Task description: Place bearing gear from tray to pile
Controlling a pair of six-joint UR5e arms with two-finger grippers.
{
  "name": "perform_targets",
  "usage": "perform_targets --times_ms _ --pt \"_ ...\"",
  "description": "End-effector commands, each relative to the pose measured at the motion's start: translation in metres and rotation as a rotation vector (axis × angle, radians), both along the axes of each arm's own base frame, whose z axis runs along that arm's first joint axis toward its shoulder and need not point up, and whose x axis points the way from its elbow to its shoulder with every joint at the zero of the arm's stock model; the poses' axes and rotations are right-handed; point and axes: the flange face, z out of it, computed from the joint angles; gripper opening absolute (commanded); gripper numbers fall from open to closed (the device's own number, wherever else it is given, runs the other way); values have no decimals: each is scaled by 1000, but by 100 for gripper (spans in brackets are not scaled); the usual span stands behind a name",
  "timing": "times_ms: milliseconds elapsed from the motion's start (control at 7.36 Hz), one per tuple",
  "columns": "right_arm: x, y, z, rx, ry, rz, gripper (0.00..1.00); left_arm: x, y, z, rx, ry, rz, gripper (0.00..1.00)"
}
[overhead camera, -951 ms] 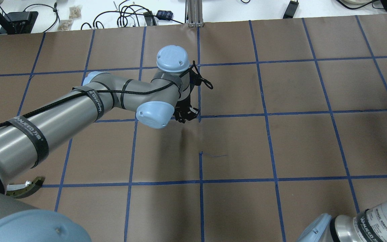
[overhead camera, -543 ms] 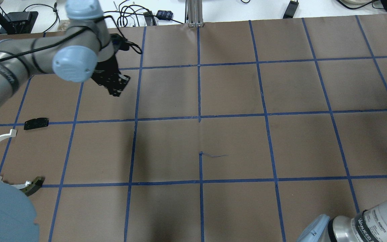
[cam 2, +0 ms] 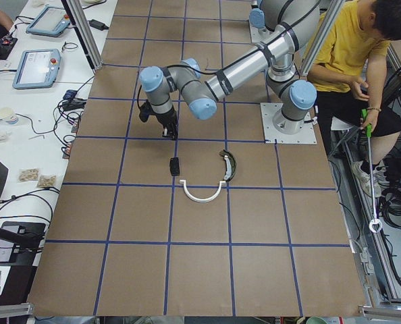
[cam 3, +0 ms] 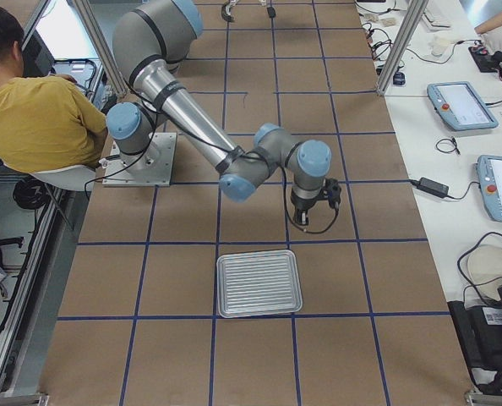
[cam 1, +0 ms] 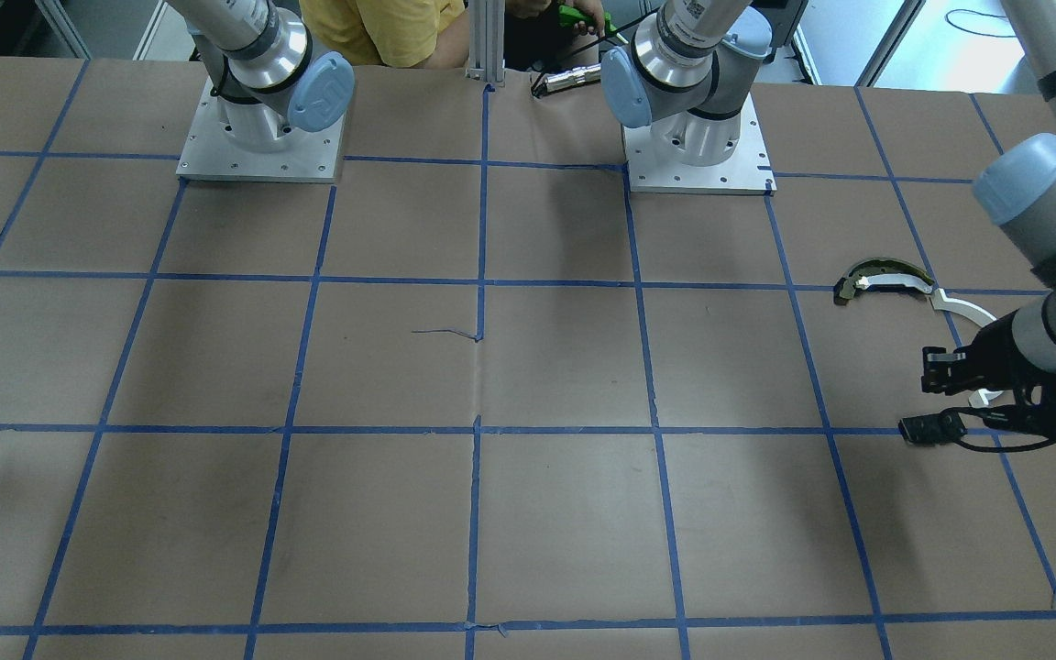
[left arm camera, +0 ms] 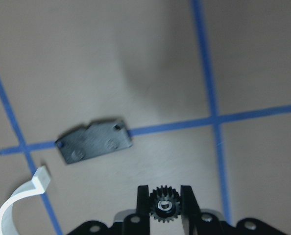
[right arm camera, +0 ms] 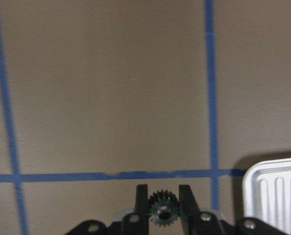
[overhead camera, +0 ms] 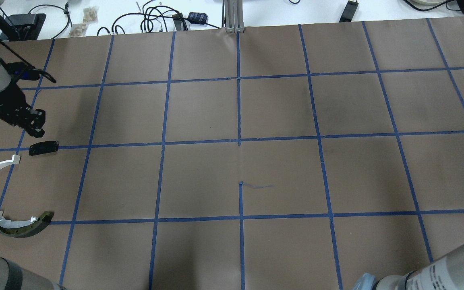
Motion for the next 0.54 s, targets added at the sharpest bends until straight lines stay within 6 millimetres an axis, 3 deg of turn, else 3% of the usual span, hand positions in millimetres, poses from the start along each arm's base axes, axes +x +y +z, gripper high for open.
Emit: perform_targets --times_ms 0,136,407 --pt "208 -26 12 0 -16 -123 2 64 45 -44 8 16 55 0" --pt "321 -23 12 -7 -23 -210 2 66 51 -58 22 27 61 0" --pt "518 25 1 9 -131 -166 2 74 50 -72 24 20 65 0"
